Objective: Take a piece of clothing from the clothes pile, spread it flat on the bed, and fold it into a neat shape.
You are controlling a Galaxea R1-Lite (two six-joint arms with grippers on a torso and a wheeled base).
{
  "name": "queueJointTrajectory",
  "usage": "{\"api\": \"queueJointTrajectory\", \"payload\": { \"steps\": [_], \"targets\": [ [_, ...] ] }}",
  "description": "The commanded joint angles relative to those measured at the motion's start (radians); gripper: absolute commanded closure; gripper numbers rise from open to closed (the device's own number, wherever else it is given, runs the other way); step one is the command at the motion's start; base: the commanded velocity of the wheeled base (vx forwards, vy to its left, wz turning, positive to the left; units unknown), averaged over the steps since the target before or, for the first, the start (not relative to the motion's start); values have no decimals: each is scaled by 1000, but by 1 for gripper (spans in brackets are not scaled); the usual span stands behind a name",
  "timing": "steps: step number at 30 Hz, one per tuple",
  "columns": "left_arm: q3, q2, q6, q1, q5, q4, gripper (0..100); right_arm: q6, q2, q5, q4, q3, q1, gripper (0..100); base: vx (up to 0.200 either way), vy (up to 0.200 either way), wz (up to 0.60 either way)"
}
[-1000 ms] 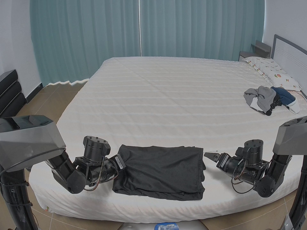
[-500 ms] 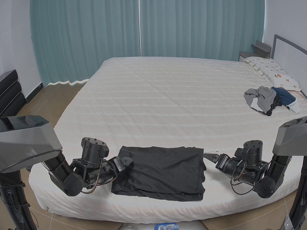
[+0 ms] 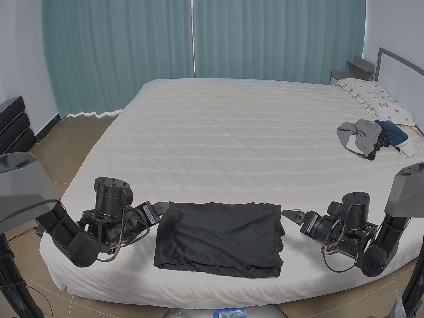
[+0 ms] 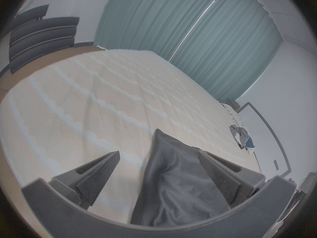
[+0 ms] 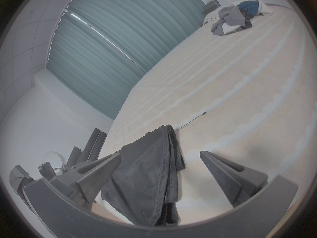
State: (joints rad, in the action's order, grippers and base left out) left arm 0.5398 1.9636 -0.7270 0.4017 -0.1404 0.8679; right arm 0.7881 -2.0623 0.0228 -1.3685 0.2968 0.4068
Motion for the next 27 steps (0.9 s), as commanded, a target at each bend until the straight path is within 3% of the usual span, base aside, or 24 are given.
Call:
{"api": "queueJointTrajectory", "payload": {
  "steps": [1,5,9,10,13,19,23,27],
  "targets": [
    [-87,-140,20,-6,-38,30,0,-23,114,-57,-4,-74,41,0,0,0,0],
    [-190,-347,95,-18,-53,45,0,-90,274,-122,9,-142,41,0,0,0,0],
    [-244,-479,150,-18,-59,40,0,-153,389,-133,12,-206,46,0,0,0,0],
    [-281,-600,179,-18,-73,30,0,-225,490,-133,19,-257,44,0,0,0,0],
    [-328,-753,244,-6,-128,8,0,-306,622,-158,54,-295,43,0,0,0,0],
    [-337,-1028,345,-6,-211,-155,0,-469,946,-273,313,-272,38,0,0,0,0],
    [-330,-1223,429,-7,-229,-345,0,-590,1199,-268,546,-249,32,0,0,0,0],
    [-293,-1411,480,-37,-232,-538,0,-612,1398,-264,776,-228,-13,0,0,0,0]
  ]
}}
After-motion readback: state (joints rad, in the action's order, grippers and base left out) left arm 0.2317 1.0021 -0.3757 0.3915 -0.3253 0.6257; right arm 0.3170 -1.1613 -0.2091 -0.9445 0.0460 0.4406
